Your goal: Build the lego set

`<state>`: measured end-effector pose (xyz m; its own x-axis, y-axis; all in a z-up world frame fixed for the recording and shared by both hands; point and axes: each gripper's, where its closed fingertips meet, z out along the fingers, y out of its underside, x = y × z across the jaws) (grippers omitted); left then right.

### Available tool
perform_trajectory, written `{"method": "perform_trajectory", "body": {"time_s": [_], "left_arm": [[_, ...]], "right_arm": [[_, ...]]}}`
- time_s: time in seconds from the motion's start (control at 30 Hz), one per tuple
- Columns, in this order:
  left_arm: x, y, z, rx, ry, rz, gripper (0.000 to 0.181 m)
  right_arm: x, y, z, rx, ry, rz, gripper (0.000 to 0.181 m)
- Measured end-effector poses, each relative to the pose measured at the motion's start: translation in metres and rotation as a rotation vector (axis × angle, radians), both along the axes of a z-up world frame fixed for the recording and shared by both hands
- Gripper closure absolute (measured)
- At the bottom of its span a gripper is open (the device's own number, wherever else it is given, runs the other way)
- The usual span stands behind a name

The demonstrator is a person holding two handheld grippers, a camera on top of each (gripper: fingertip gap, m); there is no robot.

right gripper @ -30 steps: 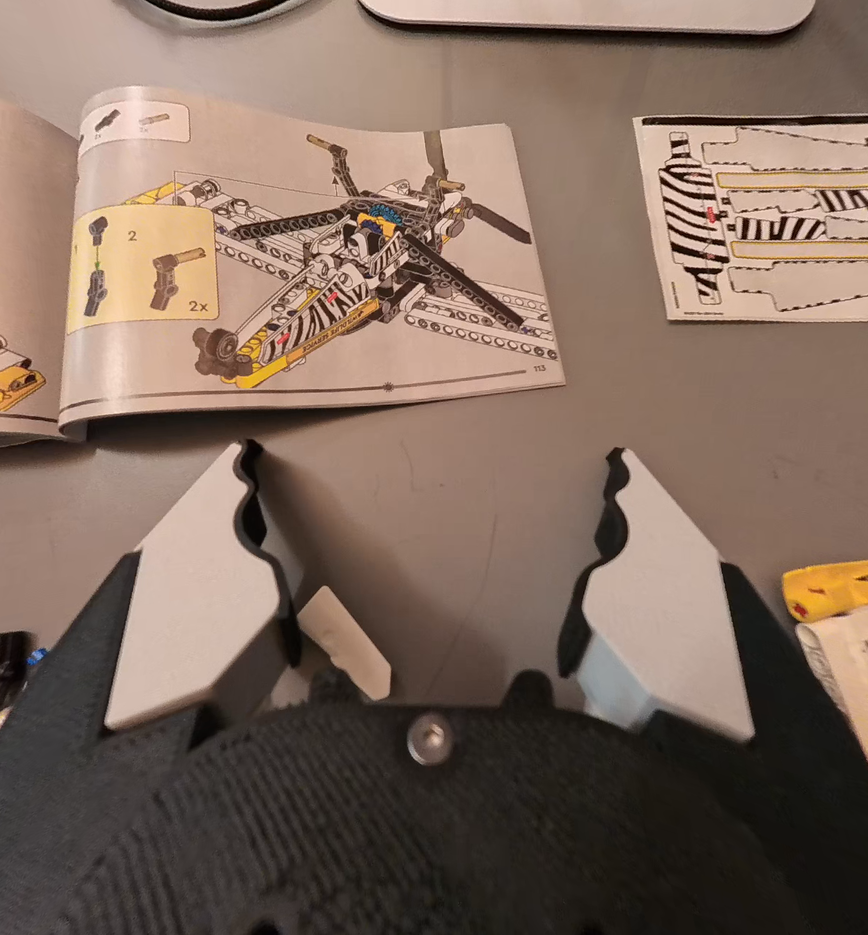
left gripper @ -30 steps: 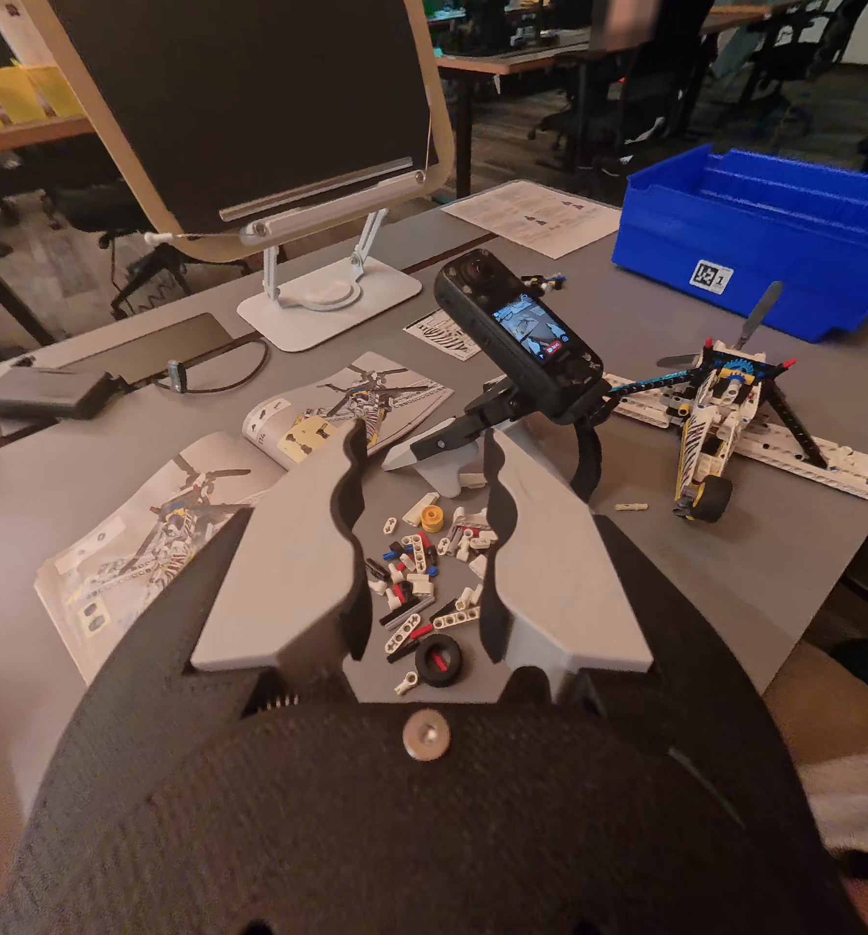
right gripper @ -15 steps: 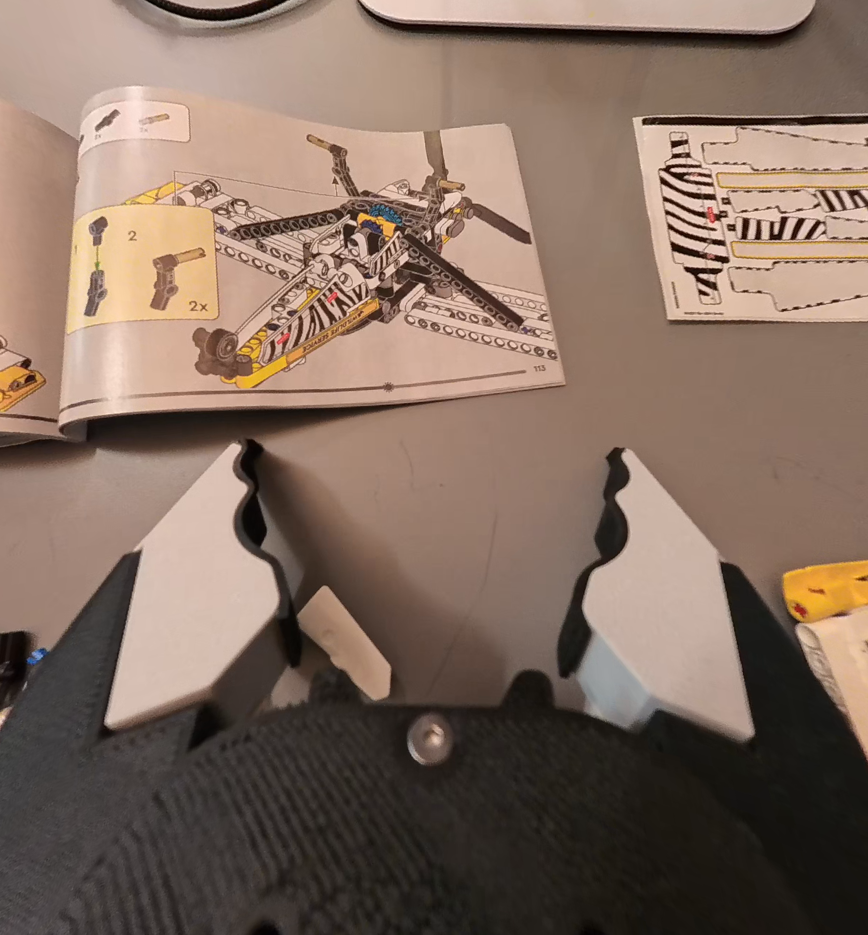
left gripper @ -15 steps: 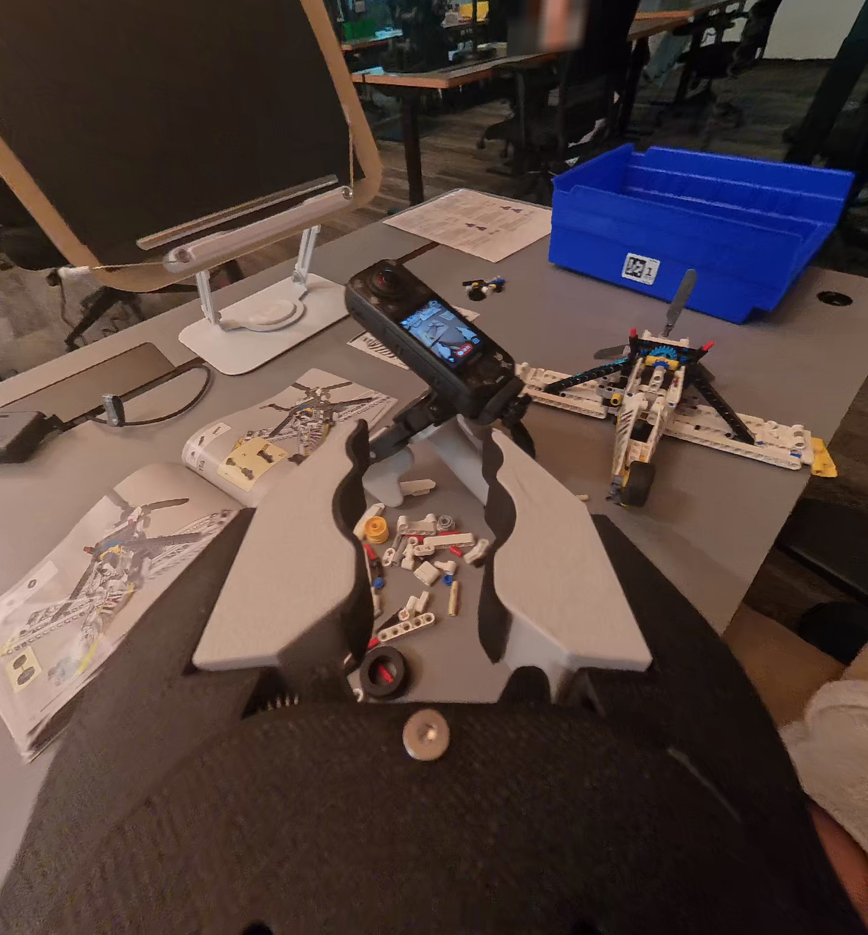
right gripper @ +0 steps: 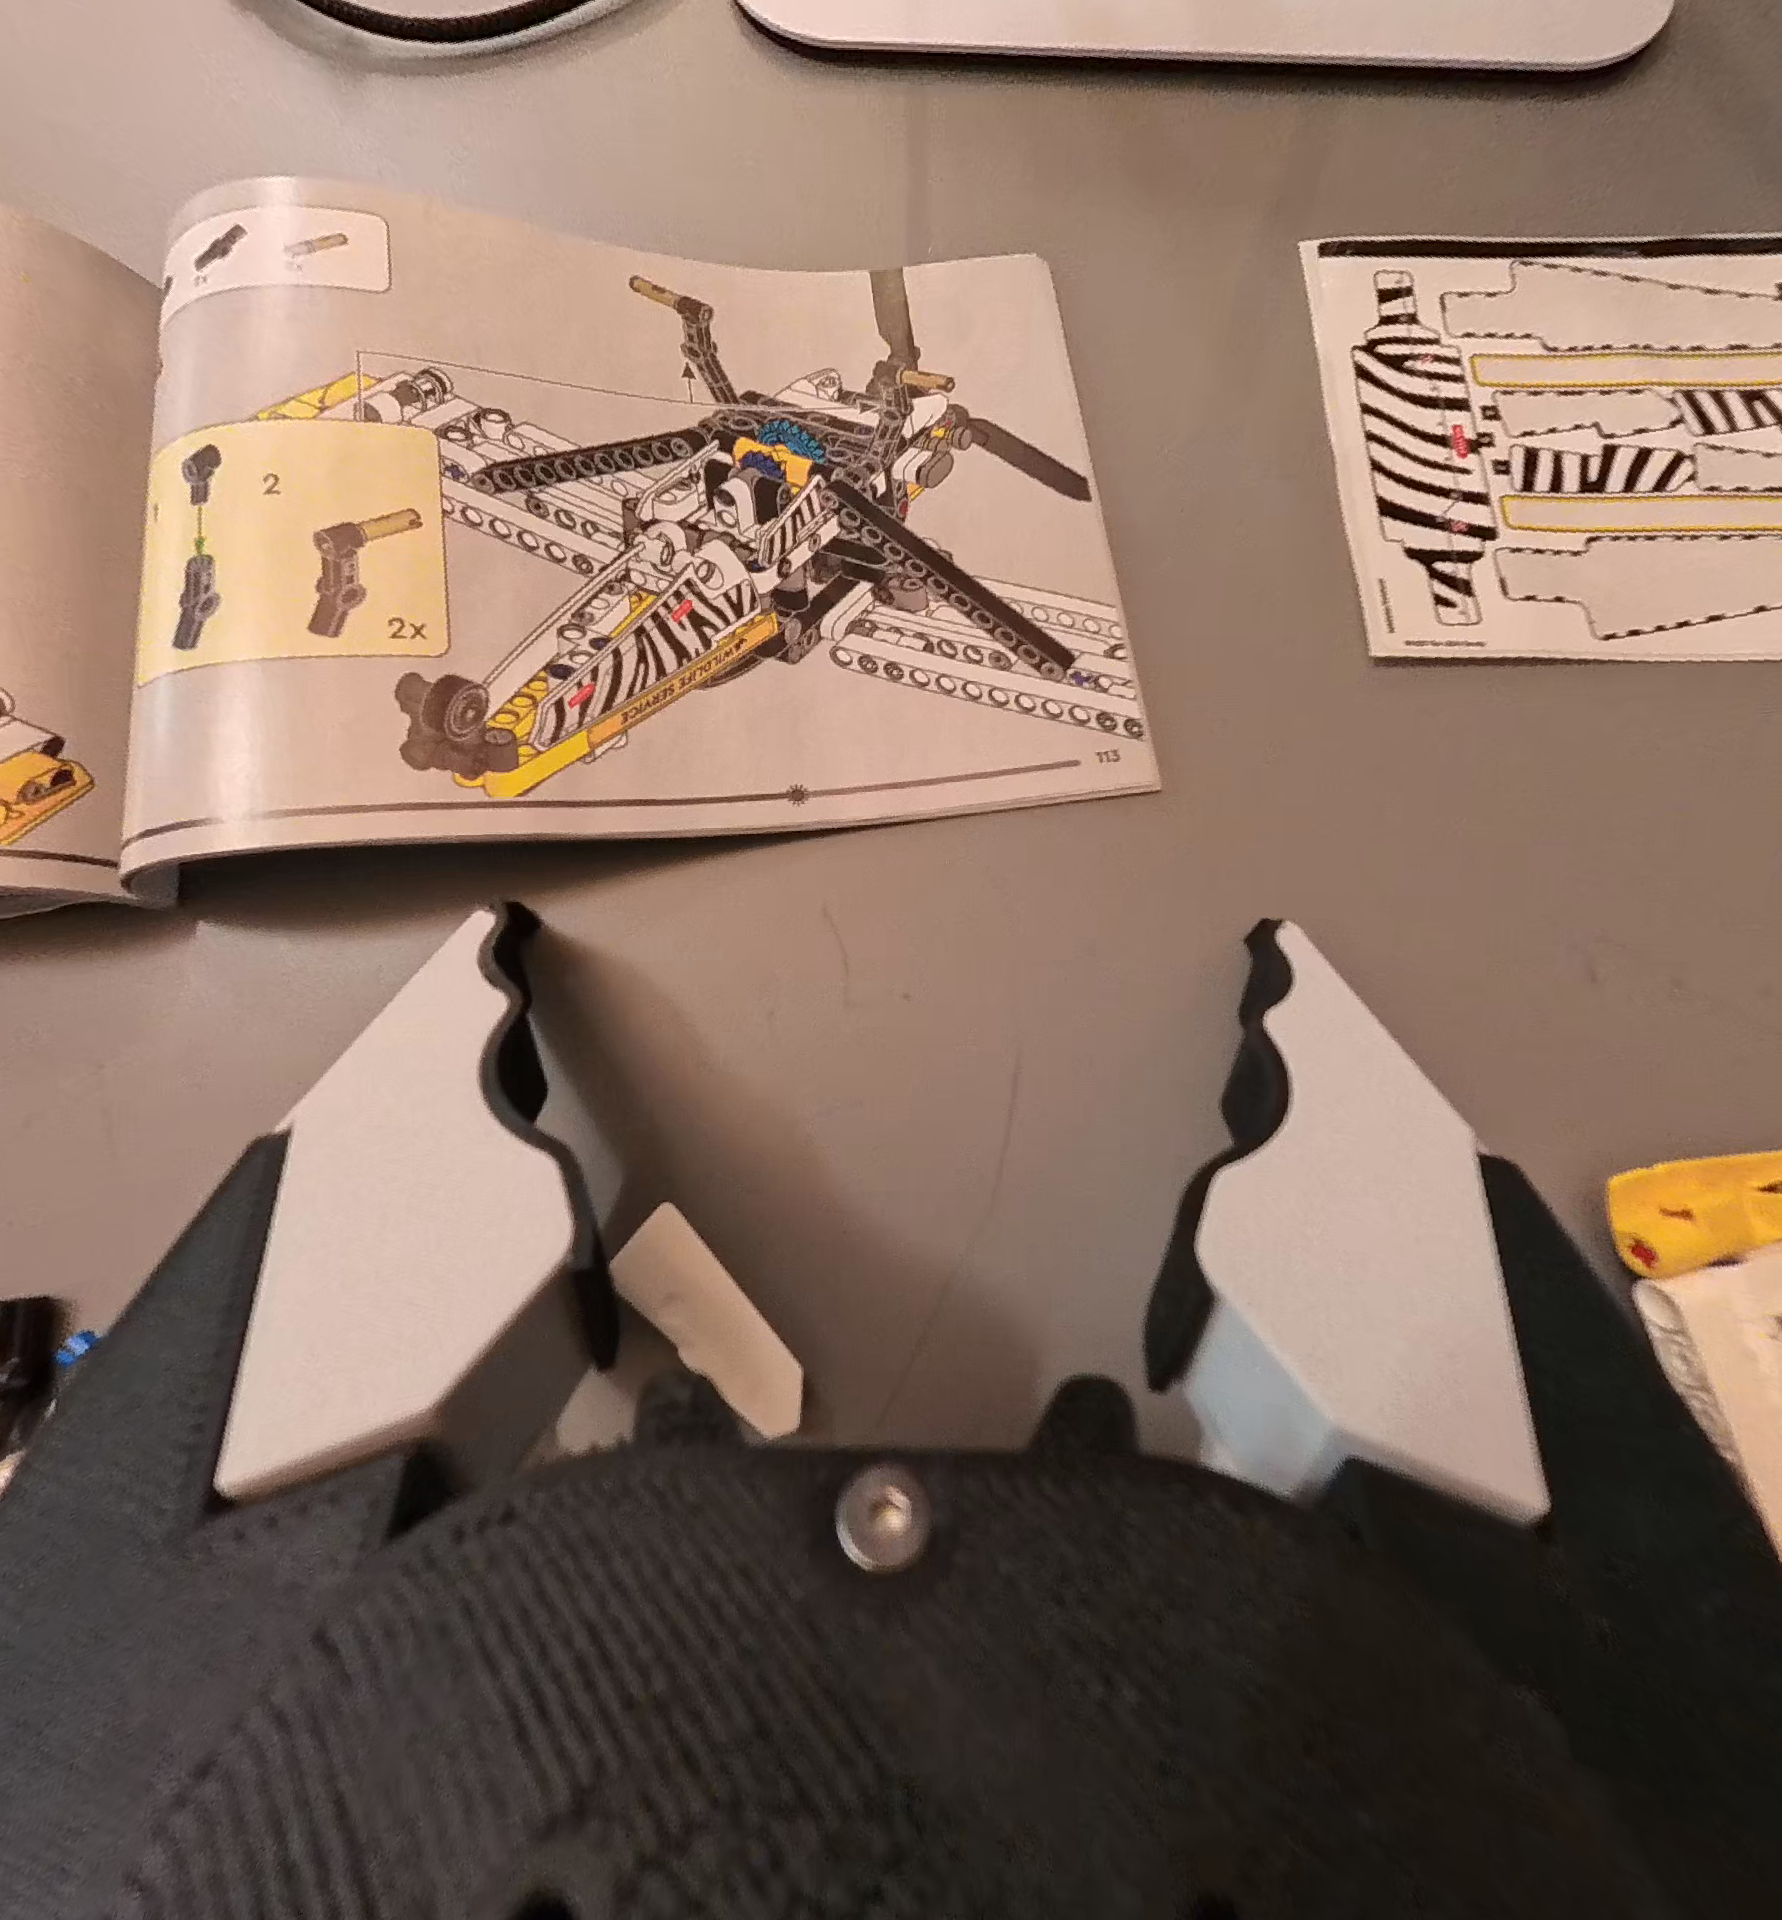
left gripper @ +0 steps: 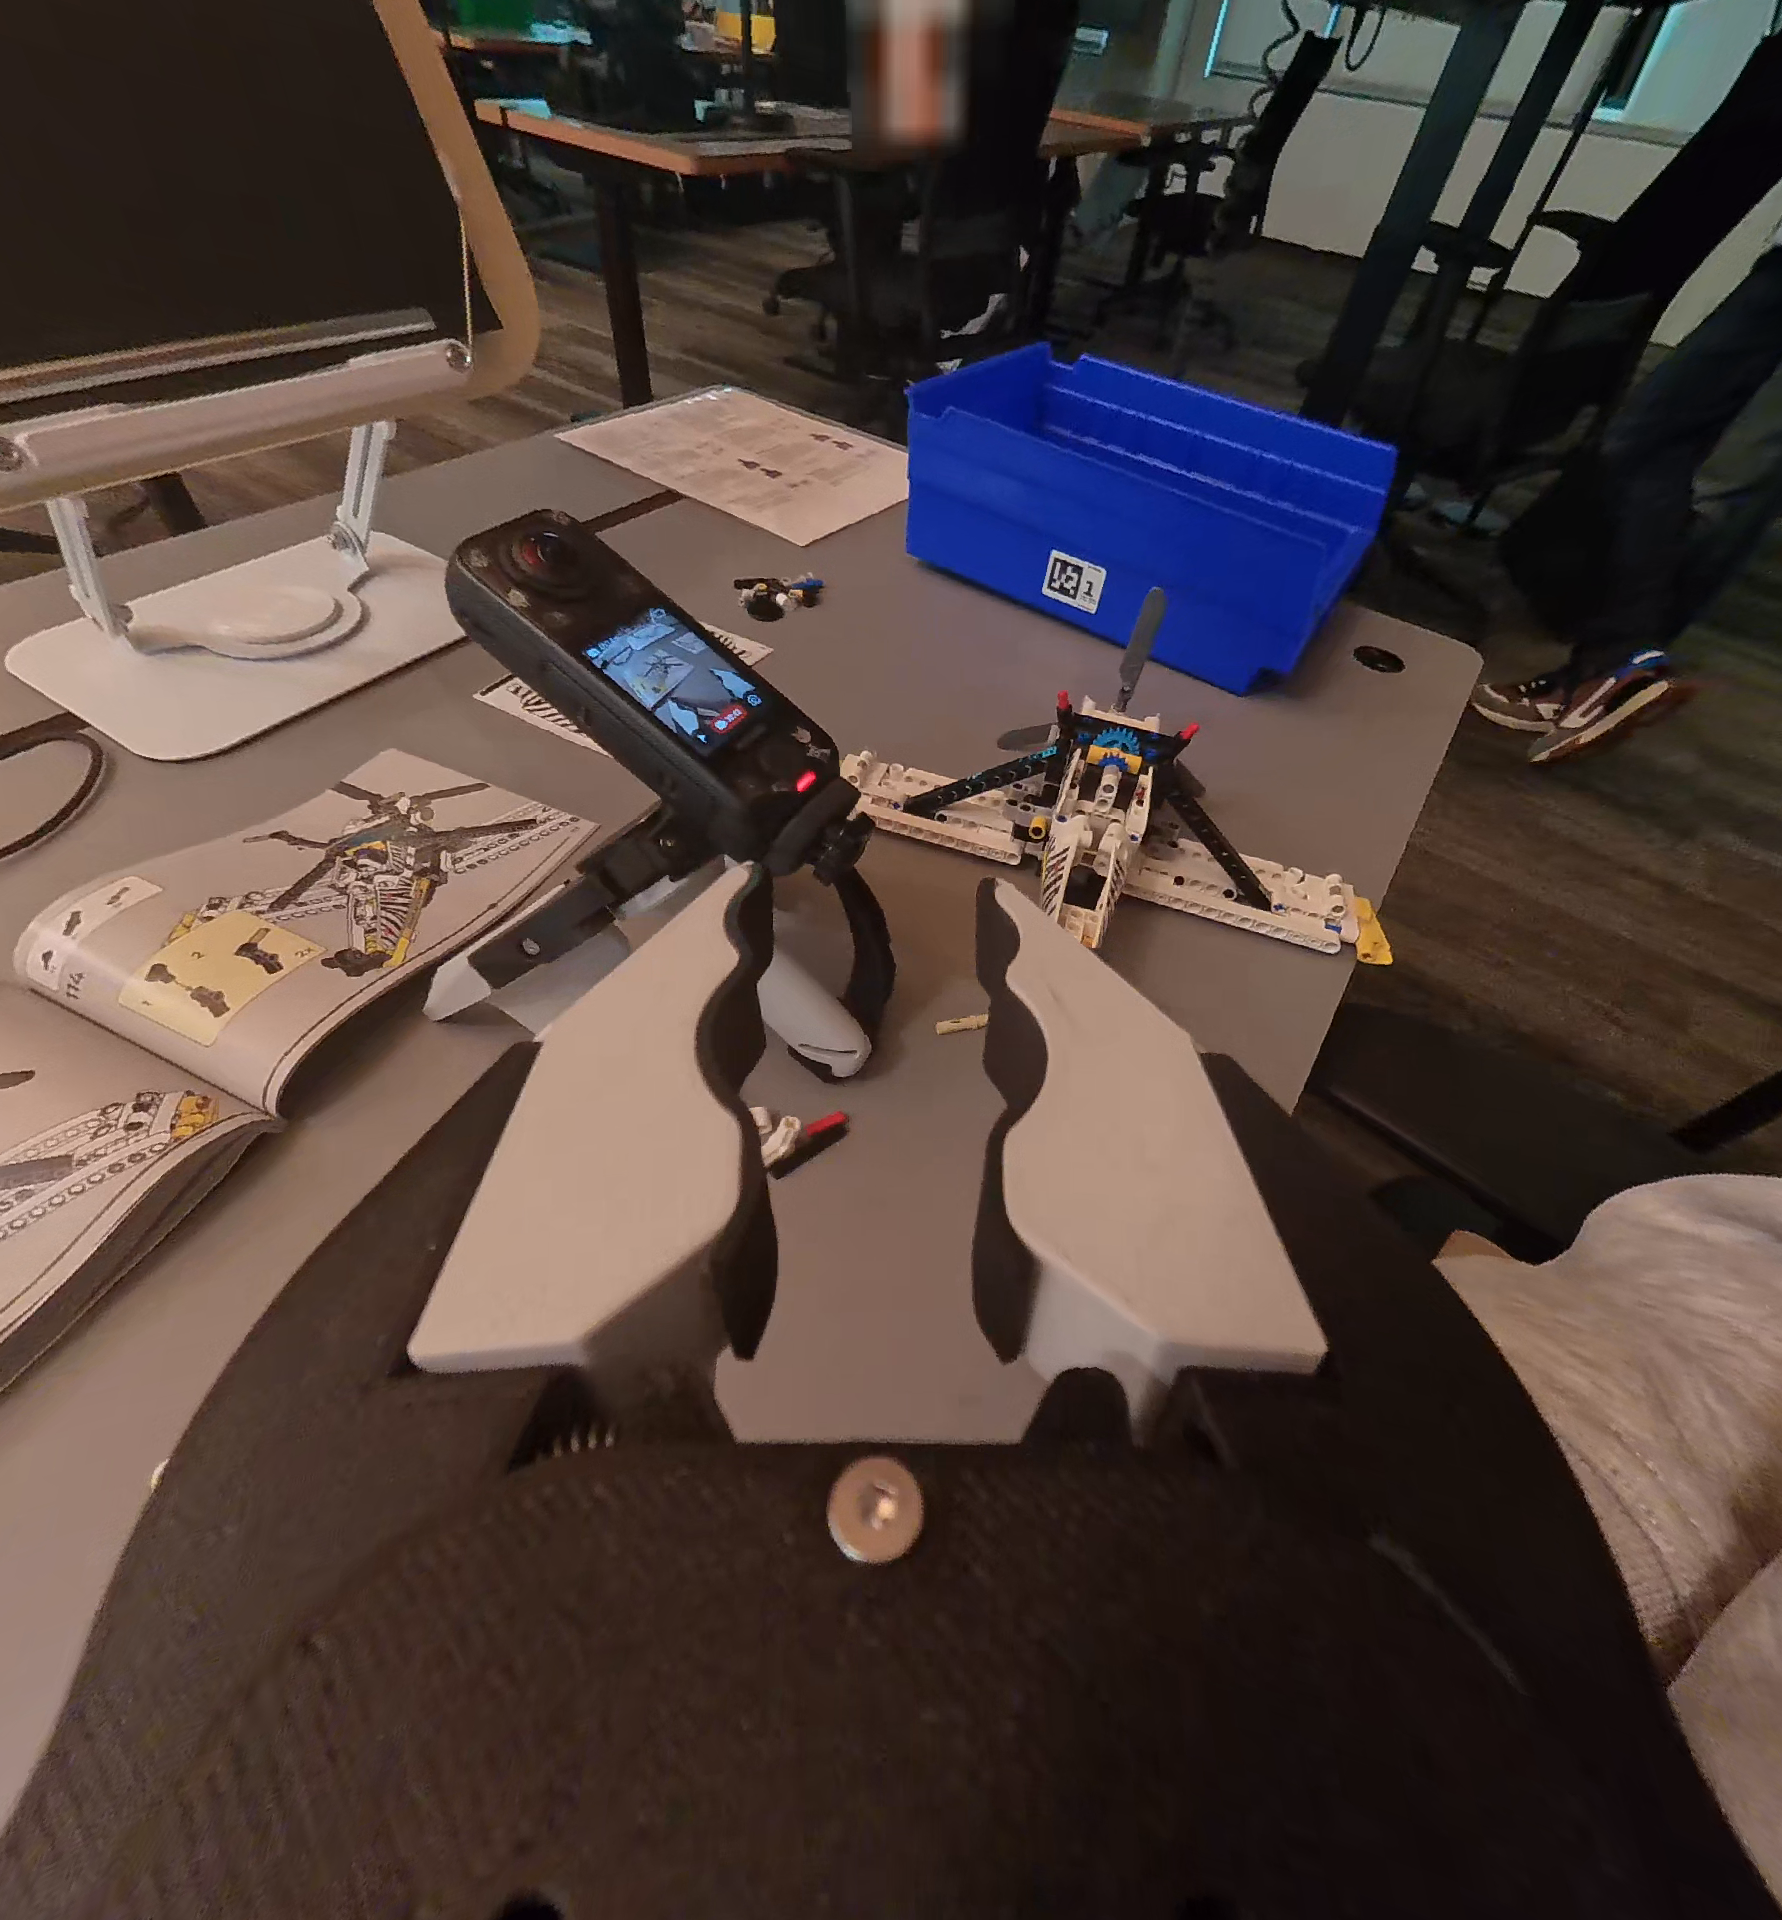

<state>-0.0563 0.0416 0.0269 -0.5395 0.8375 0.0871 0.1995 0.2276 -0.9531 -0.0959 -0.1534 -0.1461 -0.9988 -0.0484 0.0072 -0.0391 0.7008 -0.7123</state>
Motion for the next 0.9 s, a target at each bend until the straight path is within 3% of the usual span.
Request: {"method": "perform_trajectory", "body": {"time_s": [0.9], "left_arm": [[0.011,-0.004,0.013,-0.061,0.018,0.034,0.144]], "right_arm": [[0.0,0.0,0.0,0.0,0.0,0.0,0.047]]}}
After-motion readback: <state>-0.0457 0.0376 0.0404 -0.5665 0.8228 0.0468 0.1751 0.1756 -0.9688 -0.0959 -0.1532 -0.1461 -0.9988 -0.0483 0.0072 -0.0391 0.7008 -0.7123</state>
